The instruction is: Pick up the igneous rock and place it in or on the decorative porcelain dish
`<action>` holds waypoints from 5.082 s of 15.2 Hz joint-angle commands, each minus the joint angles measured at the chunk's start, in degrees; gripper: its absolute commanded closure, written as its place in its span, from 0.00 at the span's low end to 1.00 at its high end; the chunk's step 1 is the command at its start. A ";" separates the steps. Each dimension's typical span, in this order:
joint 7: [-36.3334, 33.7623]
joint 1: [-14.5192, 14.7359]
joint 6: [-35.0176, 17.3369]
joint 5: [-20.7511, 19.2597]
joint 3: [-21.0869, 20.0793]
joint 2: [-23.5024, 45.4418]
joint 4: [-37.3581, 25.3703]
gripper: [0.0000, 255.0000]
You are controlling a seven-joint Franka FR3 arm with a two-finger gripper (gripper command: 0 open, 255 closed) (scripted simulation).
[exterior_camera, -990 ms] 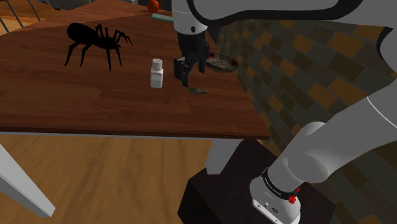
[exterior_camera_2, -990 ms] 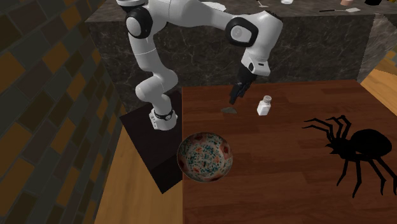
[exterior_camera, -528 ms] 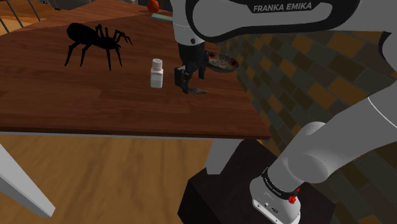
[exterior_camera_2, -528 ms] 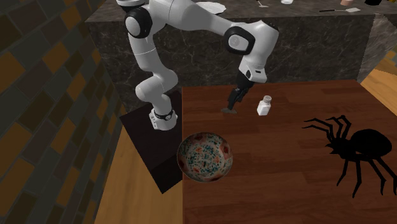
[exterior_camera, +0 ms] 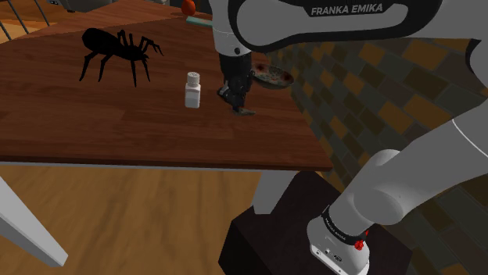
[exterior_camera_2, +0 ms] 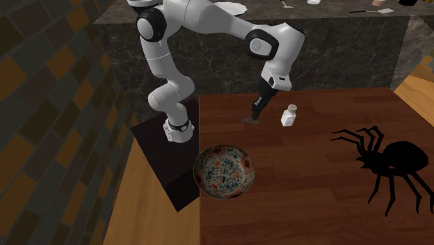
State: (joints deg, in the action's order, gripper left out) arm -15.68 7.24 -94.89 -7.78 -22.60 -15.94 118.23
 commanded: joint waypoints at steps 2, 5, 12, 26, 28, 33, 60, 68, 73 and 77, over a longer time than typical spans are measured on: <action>0.00 0.00 0.00 0.00 0.00 0.00 0.00 1.00; 0.00 0.00 0.01 0.00 0.00 0.01 -0.02 1.00; 49.22 8.19 -9.75 11.12 18.26 -15.60 13.89 0.00; 49.07 8.72 -15.76 11.09 18.35 -14.87 19.16 0.00; 49.07 8.72 -15.75 11.09 18.35 -14.87 19.15 1.00; 49.01 8.75 -15.71 11.12 18.30 -14.79 19.03 1.00; 48.67 8.43 1.71 10.63 18.76 -13.28 0.10 1.00; 58.27 5.43 1.95 7.87 26.14 -9.87 -3.32 1.00; 65.14 3.44 2.02 6.68 31.24 -5.71 -7.50 1.00; 70.72 1.90 2.25 6.47 35.22 -1.34 -12.06 1.00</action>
State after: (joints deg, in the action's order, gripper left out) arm 53.15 9.68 -92.84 -1.21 11.35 -18.18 107.27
